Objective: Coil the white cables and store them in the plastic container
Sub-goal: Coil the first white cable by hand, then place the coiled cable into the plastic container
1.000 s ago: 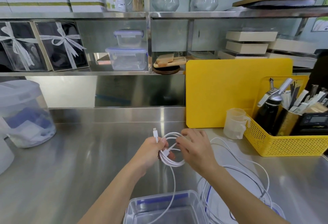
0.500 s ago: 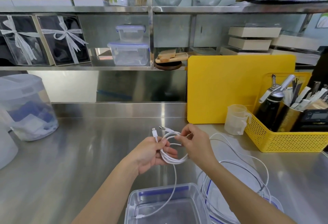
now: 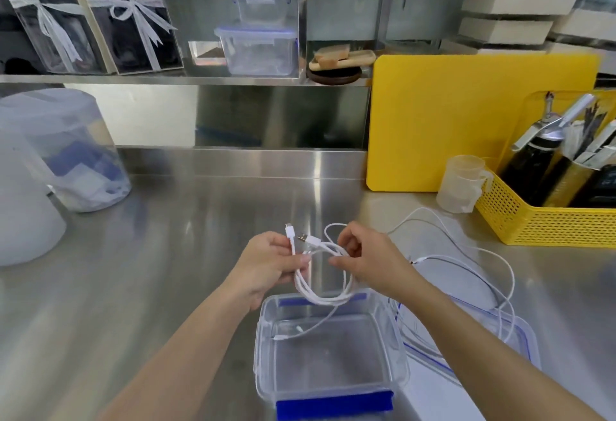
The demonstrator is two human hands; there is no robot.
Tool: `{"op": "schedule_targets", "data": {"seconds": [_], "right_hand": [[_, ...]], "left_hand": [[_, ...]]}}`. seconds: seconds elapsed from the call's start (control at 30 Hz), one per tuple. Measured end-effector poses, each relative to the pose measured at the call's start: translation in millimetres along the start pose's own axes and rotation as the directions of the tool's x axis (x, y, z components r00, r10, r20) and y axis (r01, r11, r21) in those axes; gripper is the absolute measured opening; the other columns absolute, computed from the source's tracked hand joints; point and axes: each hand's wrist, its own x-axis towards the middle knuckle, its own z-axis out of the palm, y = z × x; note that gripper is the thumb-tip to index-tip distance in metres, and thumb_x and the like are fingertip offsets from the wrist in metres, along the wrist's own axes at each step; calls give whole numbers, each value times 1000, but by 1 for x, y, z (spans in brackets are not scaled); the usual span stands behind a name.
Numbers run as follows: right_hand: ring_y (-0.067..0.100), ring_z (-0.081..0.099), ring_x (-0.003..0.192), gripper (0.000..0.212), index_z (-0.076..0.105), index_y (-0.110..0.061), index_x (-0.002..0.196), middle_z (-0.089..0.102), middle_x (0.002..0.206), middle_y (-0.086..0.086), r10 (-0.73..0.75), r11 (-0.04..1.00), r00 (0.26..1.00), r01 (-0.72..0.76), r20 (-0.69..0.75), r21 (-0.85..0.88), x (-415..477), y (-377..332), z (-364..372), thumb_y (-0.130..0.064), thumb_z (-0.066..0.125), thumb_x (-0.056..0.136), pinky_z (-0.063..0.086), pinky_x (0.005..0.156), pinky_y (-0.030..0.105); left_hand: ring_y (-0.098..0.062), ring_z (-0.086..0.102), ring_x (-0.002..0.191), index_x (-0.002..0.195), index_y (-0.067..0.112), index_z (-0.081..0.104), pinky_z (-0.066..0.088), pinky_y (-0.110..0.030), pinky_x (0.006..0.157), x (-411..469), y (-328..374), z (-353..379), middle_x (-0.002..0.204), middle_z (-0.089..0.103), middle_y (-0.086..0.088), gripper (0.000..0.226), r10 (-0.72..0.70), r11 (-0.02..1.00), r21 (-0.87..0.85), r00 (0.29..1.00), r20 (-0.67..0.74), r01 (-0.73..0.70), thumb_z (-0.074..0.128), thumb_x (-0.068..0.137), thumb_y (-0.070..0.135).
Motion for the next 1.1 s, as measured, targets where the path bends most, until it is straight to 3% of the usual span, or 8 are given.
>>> {"op": "schedule_targets", "data": {"seconds": [0.1,0.23,0.43,0.57,0.63,0.73,0.83,1.1], "right_hand": [[6,45,53,18,54,-15,85,51,63,-8,8,996,984,8,176,-87,-15,5,1,-19,70,77,37,51,18],[7,44,52,20,57,-15,91,47,66,-8,98,981,934,-33,343,-192,-31,14,4,-20,70,78,40,45,16],[10,52,54,21,53,-15,96,52,73,-4,215,969,897,-146,387,-198,-38,26,35,-20,67,81,46,46,19],[16,57,55,21,53,-11,97,57,77,3,255,959,902,-190,348,-210,-35,32,62,-17,66,82,51,51,26],[24,62,62,22,53,-9,101,60,89,9,274,955,899,-210,343,-211,-34,33,74,-14,64,83,55,58,33],[26,63,75,23,53,-8,106,61,107,14,271,944,892,-171,361,-283,-33,39,89,-11,60,85,55,68,35],[27,61,90,18,55,-8,105,63,107,14,266,930,891,-136,369,-342,-34,47,97,-9,53,87,50,76,33],[23,58,89,20,54,-9,108,63,108,13,252,882,865,-20,434,-470,-32,49,99,-12,51,88,49,84,34]], "left_hand": [[-12,64,45,84,0,53,54,-22,46,-8,-17,2,71,63,-17,19,-75,988,138,996,51,67,70,77,-8],[-18,68,59,78,0,62,60,-28,61,-13,-40,5,73,65,-15,10,-250,933,309,948,195,183,71,78,-3],[-20,65,67,79,5,56,59,-28,62,-3,-71,7,75,60,-11,13,-246,810,571,961,126,132,68,81,0],[-25,59,73,70,14,46,54,-37,73,2,-82,6,84,58,-11,23,-161,600,799,984,77,36,64,82,4],[-27,60,83,86,10,51,46,-33,70,2,-85,6,97,60,-12,10,-130,444,896,988,84,-18,59,83,7],[-29,60,106,122,5,45,46,-34,79,3,-93,12,121,58,-13,34,-142,202,977,985,94,-64,53,90,13],[-25,59,109,128,8,46,45,-30,77,2,-99,18,124,59,-9,41,-160,29,994,981,111,-108,55,90,20],[-26,61,106,125,8,49,44,-30,72,8,-106,19,123,60,-9,39,-196,-71,986,972,132,-148,56,90,24]]}}
